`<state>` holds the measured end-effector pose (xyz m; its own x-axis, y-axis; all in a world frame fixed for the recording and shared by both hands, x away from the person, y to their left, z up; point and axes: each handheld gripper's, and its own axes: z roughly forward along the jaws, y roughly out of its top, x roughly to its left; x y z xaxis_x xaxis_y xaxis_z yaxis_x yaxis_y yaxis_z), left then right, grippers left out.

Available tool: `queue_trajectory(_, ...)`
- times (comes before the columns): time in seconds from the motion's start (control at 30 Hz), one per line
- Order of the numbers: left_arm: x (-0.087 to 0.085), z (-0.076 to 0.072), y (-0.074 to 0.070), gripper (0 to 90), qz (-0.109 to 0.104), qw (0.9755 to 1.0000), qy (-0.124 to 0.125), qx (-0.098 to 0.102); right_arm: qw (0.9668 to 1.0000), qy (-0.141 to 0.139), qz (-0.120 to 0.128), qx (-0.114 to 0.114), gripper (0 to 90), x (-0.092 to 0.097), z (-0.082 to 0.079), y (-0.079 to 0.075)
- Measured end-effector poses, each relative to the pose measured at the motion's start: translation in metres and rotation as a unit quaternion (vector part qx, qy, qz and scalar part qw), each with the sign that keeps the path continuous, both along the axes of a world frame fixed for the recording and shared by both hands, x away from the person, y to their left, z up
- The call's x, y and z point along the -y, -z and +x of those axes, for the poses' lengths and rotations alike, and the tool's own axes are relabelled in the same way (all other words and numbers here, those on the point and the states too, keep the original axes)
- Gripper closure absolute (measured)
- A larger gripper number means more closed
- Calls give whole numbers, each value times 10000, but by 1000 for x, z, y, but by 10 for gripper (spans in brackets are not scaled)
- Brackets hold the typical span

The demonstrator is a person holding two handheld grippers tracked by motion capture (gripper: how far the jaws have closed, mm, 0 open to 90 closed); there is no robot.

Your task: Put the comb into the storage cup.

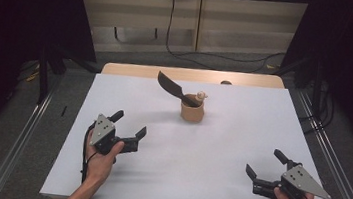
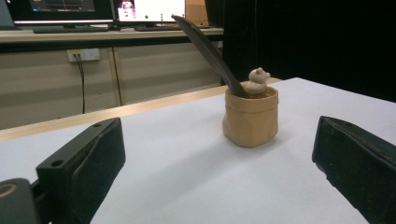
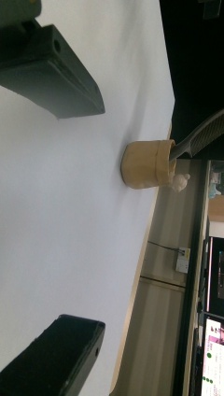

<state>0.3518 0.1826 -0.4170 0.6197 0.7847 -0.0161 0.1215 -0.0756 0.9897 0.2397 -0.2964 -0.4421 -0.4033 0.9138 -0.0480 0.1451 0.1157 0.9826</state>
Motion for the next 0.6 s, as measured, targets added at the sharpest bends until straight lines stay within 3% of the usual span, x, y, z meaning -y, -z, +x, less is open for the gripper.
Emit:
queue_trajectory(0.13,-6,-5,1,29,36,10000,-79,-46,10000,4,-7,14,0,0,0,0)
queue_trajectory(0.27,-12,-12,3,35,-153,9998,-103,-98,10000,-10,10,47,0,0,0,0)
queue_trajectory(0.37,-18,-15,3,35,-18,9999,-143,-27,10000,7,14,69,0,-1,-1,-1)
queue_trajectory(0.6,-28,-25,3,35,-36,9996,-276,24,10000,44,-3,86,0,-1,-1,-1)
